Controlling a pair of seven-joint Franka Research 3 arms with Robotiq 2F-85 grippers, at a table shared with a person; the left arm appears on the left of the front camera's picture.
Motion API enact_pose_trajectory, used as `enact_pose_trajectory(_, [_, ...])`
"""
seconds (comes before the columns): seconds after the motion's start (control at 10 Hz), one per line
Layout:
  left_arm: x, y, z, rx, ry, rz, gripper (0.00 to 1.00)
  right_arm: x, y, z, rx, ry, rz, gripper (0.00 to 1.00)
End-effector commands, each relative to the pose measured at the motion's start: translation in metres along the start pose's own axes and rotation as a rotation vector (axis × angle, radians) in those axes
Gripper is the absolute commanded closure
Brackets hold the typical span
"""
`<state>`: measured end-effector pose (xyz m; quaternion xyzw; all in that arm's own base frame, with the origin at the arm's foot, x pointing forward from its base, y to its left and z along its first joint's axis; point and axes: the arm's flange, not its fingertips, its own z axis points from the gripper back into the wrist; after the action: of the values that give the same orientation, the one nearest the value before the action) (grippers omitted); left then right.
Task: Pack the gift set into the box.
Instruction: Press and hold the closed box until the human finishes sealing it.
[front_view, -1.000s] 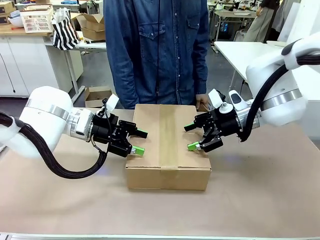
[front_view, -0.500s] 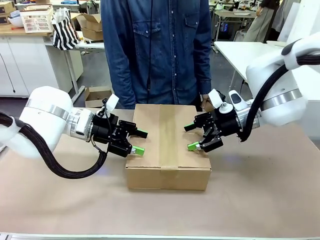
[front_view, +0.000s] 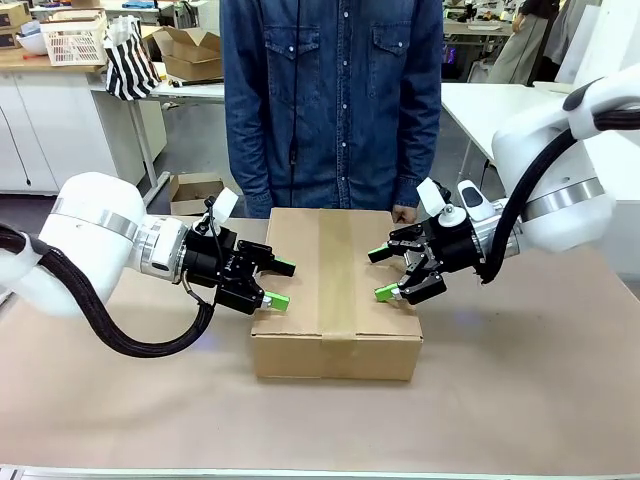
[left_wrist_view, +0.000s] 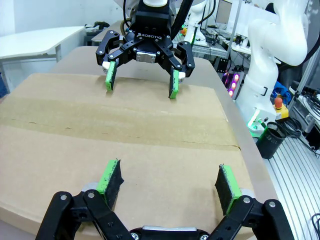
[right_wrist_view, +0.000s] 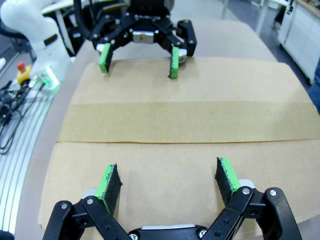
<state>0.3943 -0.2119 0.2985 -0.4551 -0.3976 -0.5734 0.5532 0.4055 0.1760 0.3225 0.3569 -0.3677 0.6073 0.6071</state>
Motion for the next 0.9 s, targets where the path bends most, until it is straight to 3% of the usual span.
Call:
enact_pose_trajectory(0.0, [0.0,0.0,0.0,0.0,0.0,0.0,0.0,0.0,0.0,0.0,0.0,0.0,0.0,0.0])
enact_pose_trajectory(0.3, [0.074,-0.041,0.005,-0.04,-0.071,0.311,0.0,0.063,0.038,0.034,0.0,-0.028,-0.502,0.0])
enact_pose_trajectory(0.5, [0.089,-0.076,0.032,0.002,-0.14,0.495,0.0,0.071,0.071,0.063,0.021,-0.018,-0.669,0.0])
enact_pose_trajectory(0.6, [0.091,-0.093,0.048,0.039,-0.117,0.585,0.0,0.068,0.085,0.081,-0.019,-0.031,-0.751,0.0])
enact_pose_trajectory(0.7, [0.091,-0.113,0.068,0.034,-0.013,0.676,0.0,0.062,0.098,0.1,0.016,-0.063,-0.803,0.0])
enact_pose_trajectory(0.8, [0.085,-0.129,0.084,0.04,0.002,0.791,0.0,0.052,0.107,0.122,0.042,-0.117,-0.859,0.0])
